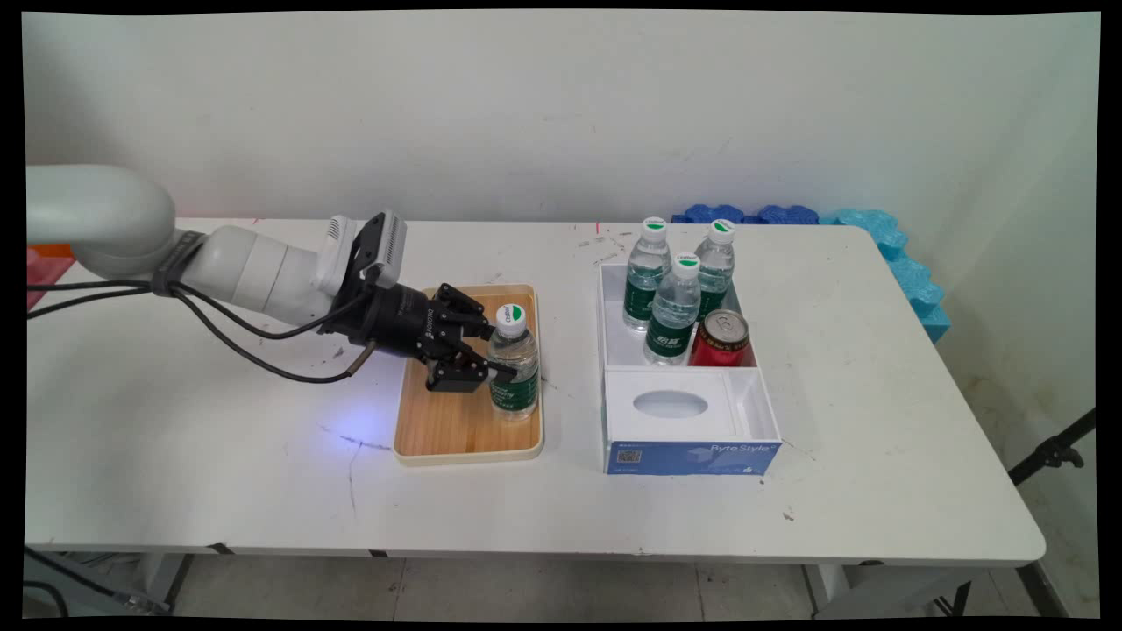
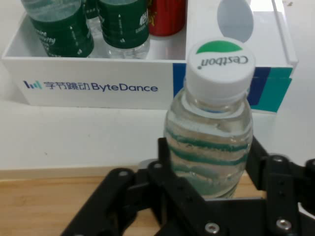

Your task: Place the picked object on the tray

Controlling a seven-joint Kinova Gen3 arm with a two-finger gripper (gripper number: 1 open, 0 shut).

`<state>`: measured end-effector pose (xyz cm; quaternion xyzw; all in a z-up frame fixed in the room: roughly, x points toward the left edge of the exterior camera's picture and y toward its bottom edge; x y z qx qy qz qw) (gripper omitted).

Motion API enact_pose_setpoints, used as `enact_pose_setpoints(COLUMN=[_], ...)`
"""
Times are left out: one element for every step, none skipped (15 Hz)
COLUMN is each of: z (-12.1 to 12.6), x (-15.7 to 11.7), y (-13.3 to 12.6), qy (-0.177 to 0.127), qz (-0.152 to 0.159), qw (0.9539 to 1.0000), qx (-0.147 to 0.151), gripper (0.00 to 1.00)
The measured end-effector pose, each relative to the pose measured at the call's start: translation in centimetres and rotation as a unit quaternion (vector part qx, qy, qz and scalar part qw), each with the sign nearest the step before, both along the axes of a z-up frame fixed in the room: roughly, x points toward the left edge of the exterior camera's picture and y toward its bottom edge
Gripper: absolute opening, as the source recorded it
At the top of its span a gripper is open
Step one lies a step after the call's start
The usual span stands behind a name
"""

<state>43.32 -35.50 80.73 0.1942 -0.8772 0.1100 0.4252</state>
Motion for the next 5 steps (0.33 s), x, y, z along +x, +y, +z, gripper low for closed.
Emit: enact_pose_setpoints(z=[-0.16, -0.41, -0.58, -0.75, -0.88], x=[0.04, 0.10, 0.14, 0.19, 0.21], y=[-0.07, -0.13, -0.15, -0.15, -0.16], qy=[0.000, -0.001, -0.001, -0.001, -0.002], qz=[-0.001, -0.002, -0.003, -0.005, -0.006], qw=[1.0000, 1.0000, 1.0000, 1.0000, 1.0000], qx=[-0.001, -0.001, -0.001, -0.002, -0.002], gripper=[0.00, 1.00, 1.00, 1.00, 1.00])
